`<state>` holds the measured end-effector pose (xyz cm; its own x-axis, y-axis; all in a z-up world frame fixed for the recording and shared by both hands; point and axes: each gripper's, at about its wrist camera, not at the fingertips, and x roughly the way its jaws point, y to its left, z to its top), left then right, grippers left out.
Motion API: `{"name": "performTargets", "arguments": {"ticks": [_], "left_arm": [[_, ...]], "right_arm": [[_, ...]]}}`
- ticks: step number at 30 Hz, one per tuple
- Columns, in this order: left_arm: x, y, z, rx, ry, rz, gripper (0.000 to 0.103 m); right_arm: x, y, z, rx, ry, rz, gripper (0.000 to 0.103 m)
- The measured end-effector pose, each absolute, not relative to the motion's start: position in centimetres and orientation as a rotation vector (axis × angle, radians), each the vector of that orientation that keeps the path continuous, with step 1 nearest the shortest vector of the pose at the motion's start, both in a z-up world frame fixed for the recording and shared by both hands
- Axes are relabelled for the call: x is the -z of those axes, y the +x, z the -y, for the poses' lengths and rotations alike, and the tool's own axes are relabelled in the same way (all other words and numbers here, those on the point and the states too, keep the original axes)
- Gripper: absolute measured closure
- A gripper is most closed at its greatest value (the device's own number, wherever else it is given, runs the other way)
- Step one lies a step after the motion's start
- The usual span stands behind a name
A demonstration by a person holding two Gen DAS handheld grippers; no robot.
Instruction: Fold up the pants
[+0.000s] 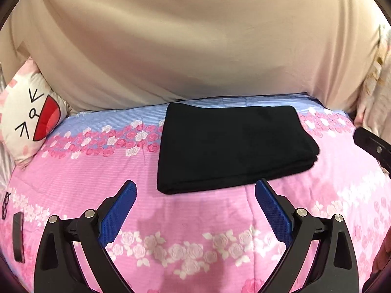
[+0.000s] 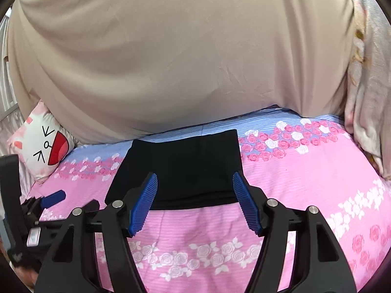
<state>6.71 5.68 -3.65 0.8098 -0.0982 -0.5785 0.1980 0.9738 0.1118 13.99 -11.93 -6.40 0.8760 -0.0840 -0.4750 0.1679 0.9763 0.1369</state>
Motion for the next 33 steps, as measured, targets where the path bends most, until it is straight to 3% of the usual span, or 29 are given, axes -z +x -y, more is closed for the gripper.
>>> {"name": "performTargets", "arguments": {"ticks": [11, 33], "left_arm": [[3.4, 4.5, -6.0, 0.185, 0.164, -0.610, 0.007], [4.0, 3.7, -7.3, 0.153, 0.156, -0.624, 0.007]], "right_arm": [[3.9, 9.0, 10.2, 0.191, 0.143, -0.459, 0.040], [4.2, 8.6, 9.1, 0.176, 0.115, -0.492, 0.039]]}}
